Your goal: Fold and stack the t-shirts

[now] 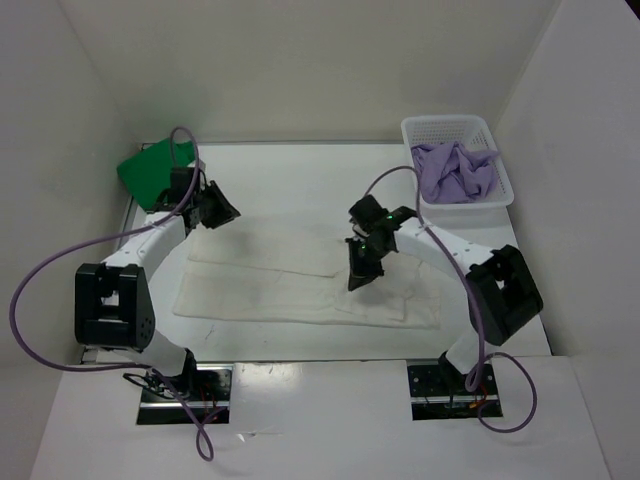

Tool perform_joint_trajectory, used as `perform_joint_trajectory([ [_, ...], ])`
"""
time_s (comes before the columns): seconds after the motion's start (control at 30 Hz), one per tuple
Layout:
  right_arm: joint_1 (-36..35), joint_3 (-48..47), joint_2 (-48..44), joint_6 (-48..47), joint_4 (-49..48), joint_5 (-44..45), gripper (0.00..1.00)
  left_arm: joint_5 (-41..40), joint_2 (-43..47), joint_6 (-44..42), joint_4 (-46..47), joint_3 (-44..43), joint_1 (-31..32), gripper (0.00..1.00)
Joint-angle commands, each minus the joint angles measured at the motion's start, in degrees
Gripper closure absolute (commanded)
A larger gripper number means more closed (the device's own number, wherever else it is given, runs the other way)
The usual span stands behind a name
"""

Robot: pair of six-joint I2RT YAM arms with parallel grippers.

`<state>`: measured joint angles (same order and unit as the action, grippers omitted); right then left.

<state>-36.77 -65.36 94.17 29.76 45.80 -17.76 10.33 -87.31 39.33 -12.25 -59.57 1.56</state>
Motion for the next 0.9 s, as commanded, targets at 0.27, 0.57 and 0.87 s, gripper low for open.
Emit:
perform_joint_trajectory([
  [0.27, 19.34, 8.50, -15.42, 6.45, 1.04, 19.07, 0.73, 10.75, -10.51, -3.12, 0.03, -8.62, 19.16, 0.64],
  [0.57, 31.40, 10.78, -9.10, 7.94, -11.16, 21.53, 0.52, 13.93, -16.93, -4.18, -0.32, -12.15, 32.19, 0.58],
  [0.87, 36.42, 13.86, -5.67, 11.64, -21.71, 22.77, 0.46, 9.54, -18.07, -1.36, 4.16, -7.32, 25.25, 0.58],
])
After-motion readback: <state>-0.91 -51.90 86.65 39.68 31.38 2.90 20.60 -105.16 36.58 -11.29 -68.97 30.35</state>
